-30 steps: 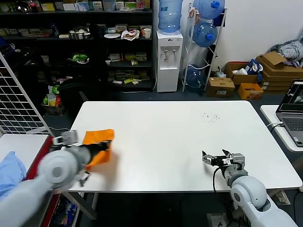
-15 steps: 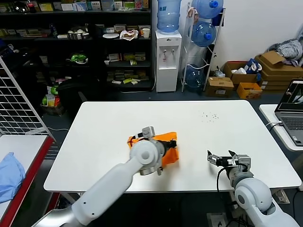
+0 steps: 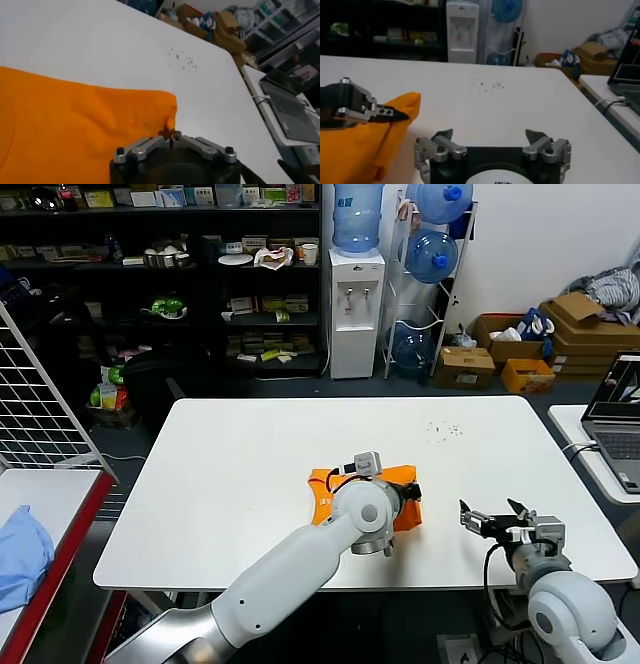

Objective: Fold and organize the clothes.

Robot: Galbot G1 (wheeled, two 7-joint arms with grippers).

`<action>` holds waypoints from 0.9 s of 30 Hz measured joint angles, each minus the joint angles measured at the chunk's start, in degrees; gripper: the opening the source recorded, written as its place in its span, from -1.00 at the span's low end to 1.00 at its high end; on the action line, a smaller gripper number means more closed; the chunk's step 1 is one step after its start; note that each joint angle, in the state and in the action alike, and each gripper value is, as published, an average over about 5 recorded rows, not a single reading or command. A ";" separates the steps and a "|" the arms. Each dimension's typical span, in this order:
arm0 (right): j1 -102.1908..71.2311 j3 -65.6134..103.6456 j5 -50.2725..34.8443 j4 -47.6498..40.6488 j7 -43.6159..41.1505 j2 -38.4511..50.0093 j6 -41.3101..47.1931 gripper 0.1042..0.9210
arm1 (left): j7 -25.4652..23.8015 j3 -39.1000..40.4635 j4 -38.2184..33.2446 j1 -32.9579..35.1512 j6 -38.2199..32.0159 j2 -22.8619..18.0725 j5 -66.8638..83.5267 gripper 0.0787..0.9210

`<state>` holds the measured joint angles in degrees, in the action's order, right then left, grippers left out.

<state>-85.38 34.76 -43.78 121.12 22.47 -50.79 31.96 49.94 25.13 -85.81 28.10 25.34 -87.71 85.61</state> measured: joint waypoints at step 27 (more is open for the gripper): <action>-3.54 4.23 6.88 0.30 -10.46 -0.46 -12.78 1.00 | -16.49 -3.68 -9.89 7.77 -3.47 8.61 -25.33 0.19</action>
<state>-88.92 38.99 -36.90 121.42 12.01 -51.25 19.18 33.45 21.45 -95.70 35.87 21.88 -79.10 60.28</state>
